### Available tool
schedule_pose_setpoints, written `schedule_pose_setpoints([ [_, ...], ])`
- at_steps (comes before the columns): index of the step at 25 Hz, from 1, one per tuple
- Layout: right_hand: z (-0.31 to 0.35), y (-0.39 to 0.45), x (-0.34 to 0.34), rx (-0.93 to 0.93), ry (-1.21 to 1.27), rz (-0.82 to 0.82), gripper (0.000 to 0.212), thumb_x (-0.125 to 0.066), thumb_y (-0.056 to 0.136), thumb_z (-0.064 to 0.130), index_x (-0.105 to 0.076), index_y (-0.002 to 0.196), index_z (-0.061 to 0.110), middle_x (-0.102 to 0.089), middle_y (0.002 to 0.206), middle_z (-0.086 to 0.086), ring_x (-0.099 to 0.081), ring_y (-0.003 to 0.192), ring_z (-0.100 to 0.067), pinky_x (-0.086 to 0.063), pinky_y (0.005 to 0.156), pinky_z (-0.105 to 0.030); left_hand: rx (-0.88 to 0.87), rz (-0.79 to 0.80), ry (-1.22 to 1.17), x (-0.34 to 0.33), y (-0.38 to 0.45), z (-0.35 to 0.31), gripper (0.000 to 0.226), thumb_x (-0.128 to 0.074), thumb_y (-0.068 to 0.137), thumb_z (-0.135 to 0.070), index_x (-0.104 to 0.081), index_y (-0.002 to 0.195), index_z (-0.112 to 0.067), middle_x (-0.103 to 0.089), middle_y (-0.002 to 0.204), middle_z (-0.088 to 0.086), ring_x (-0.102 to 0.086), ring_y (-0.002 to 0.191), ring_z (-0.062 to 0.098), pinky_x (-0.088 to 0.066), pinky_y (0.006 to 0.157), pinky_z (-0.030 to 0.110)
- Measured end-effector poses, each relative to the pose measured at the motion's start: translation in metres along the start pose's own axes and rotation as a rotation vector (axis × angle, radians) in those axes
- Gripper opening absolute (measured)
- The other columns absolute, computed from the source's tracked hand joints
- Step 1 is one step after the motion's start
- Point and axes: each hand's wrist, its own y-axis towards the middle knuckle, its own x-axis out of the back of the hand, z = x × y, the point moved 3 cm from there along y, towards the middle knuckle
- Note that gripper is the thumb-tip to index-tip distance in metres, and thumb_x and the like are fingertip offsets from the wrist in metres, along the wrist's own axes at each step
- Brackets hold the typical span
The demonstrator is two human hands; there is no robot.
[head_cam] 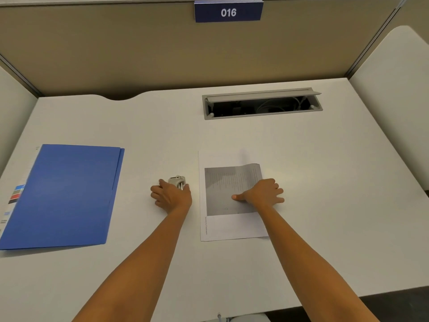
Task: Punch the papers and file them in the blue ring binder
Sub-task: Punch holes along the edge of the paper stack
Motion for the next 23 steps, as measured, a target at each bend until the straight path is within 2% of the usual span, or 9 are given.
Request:
schedule_pose_setpoints([
  [2,-0.001,0.001,-0.001,0.005,0.079,0.018,0.109,-0.084,0.049,0.061,-0.034,0.131,0.008,-0.043,0.134,-0.012,-0.042,0.126,-0.030,-0.041,0.100,-0.044,-0.098,-0.062,-0.011,0.002,-0.010,-0.006,0.079,-0.077,0.074,-0.037,-0.036,0.135,-0.008,-0.038,0.131,0.015,-0.037,0.121,0.032,-0.034,0.098,0.042],
  [6,-0.004,-0.004,-0.005,0.070,0.274,-0.003,0.103,-0.089,0.049,0.051,-0.034,0.125,0.010,-0.048,0.126,-0.011,-0.054,0.114,-0.029,-0.049,0.089,-0.039,-0.496,-0.120,-0.055,0.001,-0.032,-0.023,0.064,-0.070,0.079,-0.029,-0.041,0.133,-0.012,-0.042,0.130,0.011,-0.040,0.120,0.027,-0.036,0.102,0.042],
  [8,-0.008,-0.004,-0.006,0.108,0.379,-0.007,0.098,-0.091,0.049,0.045,-0.034,0.121,0.012,-0.055,0.119,-0.009,-0.058,0.108,-0.030,-0.051,0.086,-0.041,-0.683,0.019,-0.133,-0.004,-0.041,-0.027,0.049,-0.065,0.083,-0.022,-0.047,0.128,-0.011,-0.045,0.125,0.007,-0.044,0.116,0.022,-0.043,0.099,0.037],
  [10,-0.013,0.000,-0.008,0.158,0.447,0.003,0.090,-0.089,0.052,0.046,-0.038,0.118,0.013,-0.058,0.113,-0.006,-0.061,0.104,-0.029,-0.052,0.080,-0.039,-0.784,0.247,-0.147,-0.013,-0.052,-0.027,0.038,-0.058,0.088,-0.018,-0.050,0.125,-0.010,-0.048,0.122,0.004,-0.049,0.115,0.020,-0.047,0.096,0.035],
  [13,-0.022,0.007,-0.015,0.286,0.565,0.067,0.069,-0.078,0.069,0.049,-0.047,0.118,0.011,-0.060,0.114,-0.006,-0.060,0.103,-0.028,-0.052,0.077,-0.035,-0.791,0.351,-0.036,-0.027,-0.062,-0.020,0.044,-0.052,0.094,-0.021,-0.046,0.135,-0.007,-0.050,0.130,0.008,-0.046,0.123,0.024,-0.038,0.101,0.030],
  [17,-0.031,0.017,-0.009,0.343,0.810,0.202,0.031,-0.058,0.091,0.030,-0.057,0.116,0.012,-0.064,0.117,-0.009,-0.062,0.101,-0.027,-0.052,0.077,-0.032,-0.771,0.367,-0.066,-0.023,-0.062,-0.026,0.045,-0.053,0.093,-0.020,-0.046,0.134,-0.005,-0.052,0.129,0.011,-0.049,0.121,0.027,-0.038,0.097,0.028],
  [20,-0.035,0.019,0.010,0.506,0.817,0.144,0.035,-0.056,0.093,0.023,-0.056,0.127,0.012,-0.063,0.122,-0.008,-0.062,0.103,-0.026,-0.054,0.087,-0.036,-0.682,0.320,-0.184,-0.014,-0.060,-0.034,0.053,-0.062,0.089,-0.027,-0.043,0.134,-0.006,-0.047,0.129,0.007,-0.046,0.122,0.022,-0.037,0.095,0.025],
  [22,-0.038,0.018,0.026,0.592,0.873,0.157,0.036,-0.057,0.094,0.026,-0.056,0.128,0.016,-0.063,0.122,-0.005,-0.063,0.104,-0.025,-0.055,0.088,-0.039,-0.494,0.249,-0.355,-0.005,-0.059,-0.044,0.073,-0.070,0.082,-0.044,-0.036,0.139,-0.011,-0.041,0.130,0.001,-0.041,0.119,0.014,-0.036,0.098,0.025],
  [23,-0.039,0.017,0.034,0.606,0.924,0.191,0.036,-0.057,0.094,0.028,-0.056,0.128,0.018,-0.064,0.122,-0.003,-0.064,0.103,-0.024,-0.056,0.087,-0.040,-0.369,0.283,-0.443,-0.004,-0.054,-0.048,0.083,-0.072,0.077,-0.052,-0.033,0.140,-0.014,-0.040,0.130,-0.003,-0.041,0.117,0.012,-0.037,0.099,0.027],
])
